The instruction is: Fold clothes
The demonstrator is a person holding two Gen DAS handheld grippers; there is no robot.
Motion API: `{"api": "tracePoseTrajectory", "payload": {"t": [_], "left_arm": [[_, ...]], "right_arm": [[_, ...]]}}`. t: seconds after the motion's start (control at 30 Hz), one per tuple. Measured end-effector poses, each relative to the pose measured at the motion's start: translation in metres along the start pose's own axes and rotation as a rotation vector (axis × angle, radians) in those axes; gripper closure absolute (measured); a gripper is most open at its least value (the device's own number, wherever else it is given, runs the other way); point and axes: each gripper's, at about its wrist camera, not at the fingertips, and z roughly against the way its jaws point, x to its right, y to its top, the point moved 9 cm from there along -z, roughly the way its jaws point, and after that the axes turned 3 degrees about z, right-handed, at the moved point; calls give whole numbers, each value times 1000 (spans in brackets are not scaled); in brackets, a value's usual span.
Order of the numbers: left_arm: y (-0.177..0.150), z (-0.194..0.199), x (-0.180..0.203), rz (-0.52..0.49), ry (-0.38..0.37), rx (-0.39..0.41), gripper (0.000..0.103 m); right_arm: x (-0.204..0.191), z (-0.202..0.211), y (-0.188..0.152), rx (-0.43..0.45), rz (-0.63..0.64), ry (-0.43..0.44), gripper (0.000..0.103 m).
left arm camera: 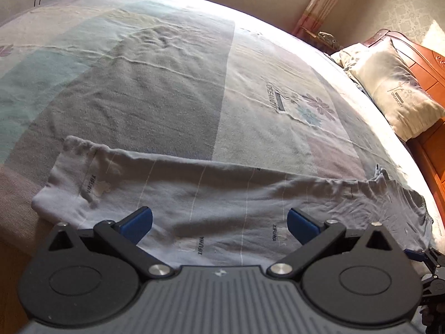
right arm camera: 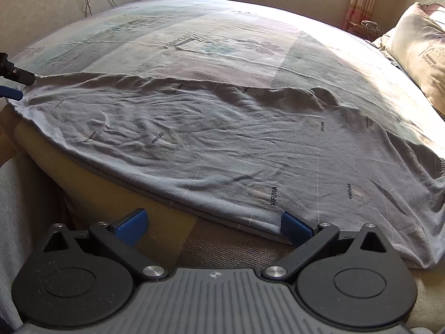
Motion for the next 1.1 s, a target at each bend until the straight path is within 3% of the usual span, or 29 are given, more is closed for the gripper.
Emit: {"api": "tracePoseTrajectory", "payload": {"t": [0.13,0.3,0.43,0.5,0.6,0.73,0.8,0.9,1.03,1.1], "left_arm": [[4,-18,-8,91,-86,-41,1],[-3,-28,-21,117,-38,-78,1],[-7,-21,-22,50,-5,-68,1],[-13,-24,-27,34,-13,-85,1],[-15,-20,-31,52,-51,-18,1],[-15,-17,-31,49,-70,-13,1],[-9,-15,-30,56,-44,-40,1],[10,-12,-34,52,-44,-1,1],[33,-27,-59,118,-23,18,1],[34,-35,-67,171,-64,25,1]], "right_arm": [[-3,13,25,64,-40,42,0],[-10,12,56,95,-5,44,0],[-15,-3,66,87,21,28,0],[-17,-18,61,37,14,29,0],[-18,-42,40,-84,9,-2,0],[-17,-39,32,-37,2,3,0],[-17,-40,31,-35,4,3,0],[-18,-40,31,-26,3,-8,0],[-18,-38,30,0,1,-13,0],[-18,-38,29,6,1,-13,0]]}}
